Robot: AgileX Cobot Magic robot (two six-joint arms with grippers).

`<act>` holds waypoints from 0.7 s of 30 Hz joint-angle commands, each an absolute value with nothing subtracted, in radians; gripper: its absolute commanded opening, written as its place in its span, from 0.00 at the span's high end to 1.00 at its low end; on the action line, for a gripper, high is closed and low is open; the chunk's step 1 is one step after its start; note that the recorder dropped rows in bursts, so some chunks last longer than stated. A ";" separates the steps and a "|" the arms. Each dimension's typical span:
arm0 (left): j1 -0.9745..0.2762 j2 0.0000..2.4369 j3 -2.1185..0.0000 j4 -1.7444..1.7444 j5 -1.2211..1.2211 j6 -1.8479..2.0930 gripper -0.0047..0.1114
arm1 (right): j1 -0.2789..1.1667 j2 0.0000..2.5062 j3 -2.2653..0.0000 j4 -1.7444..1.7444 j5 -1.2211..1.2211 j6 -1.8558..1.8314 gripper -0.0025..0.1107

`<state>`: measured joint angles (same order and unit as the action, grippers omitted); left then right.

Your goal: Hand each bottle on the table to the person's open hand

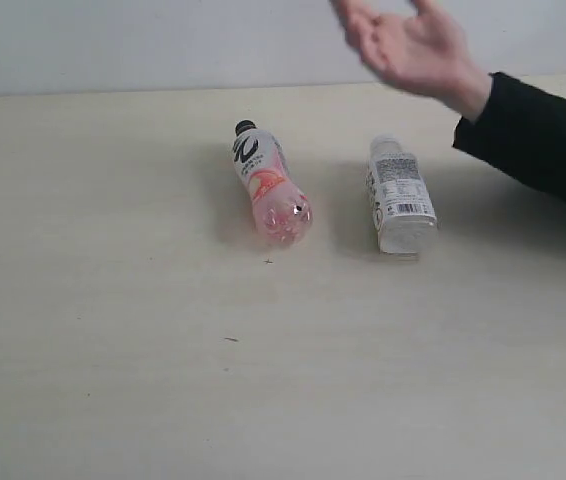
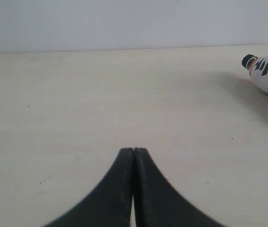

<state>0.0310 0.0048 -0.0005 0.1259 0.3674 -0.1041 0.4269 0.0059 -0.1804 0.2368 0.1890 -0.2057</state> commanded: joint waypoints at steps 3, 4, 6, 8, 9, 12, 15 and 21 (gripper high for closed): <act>0.027 0.000 0.000 0.126 0.361 -0.108 0.94 | 0.430 0.000 -0.176 0.236 0.185 -0.209 0.98; 0.027 0.000 0.000 0.126 0.361 -0.108 0.94 | 0.430 0.000 -0.176 0.236 0.185 -0.209 0.98; 0.027 0.000 0.000 0.126 0.361 -0.108 0.94 | 0.430 0.000 -0.176 0.236 0.185 -0.209 0.98; 0.027 0.000 0.000 0.126 0.361 -0.108 0.94 | 0.430 0.000 -0.176 0.236 0.185 -0.209 0.98; 0.027 0.000 0.000 0.126 0.361 -0.108 0.94 | 0.430 0.000 -0.176 0.232 0.185 -0.209 0.98; 0.027 0.000 0.000 0.126 0.361 -0.108 0.94 | 0.430 0.000 -0.176 0.228 0.185 -0.209 0.98; 0.027 0.000 0.000 0.126 0.361 -0.108 0.94 | 0.430 0.000 -0.176 0.228 0.185 -0.209 0.98; 0.027 0.000 0.000 0.126 0.361 -0.108 0.94 | 0.430 0.000 -0.176 0.155 0.195 -0.287 0.98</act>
<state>0.0310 0.0048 -0.0005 0.1259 0.3674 -0.1041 0.4269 0.0059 -0.1804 0.2084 0.1911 -0.2560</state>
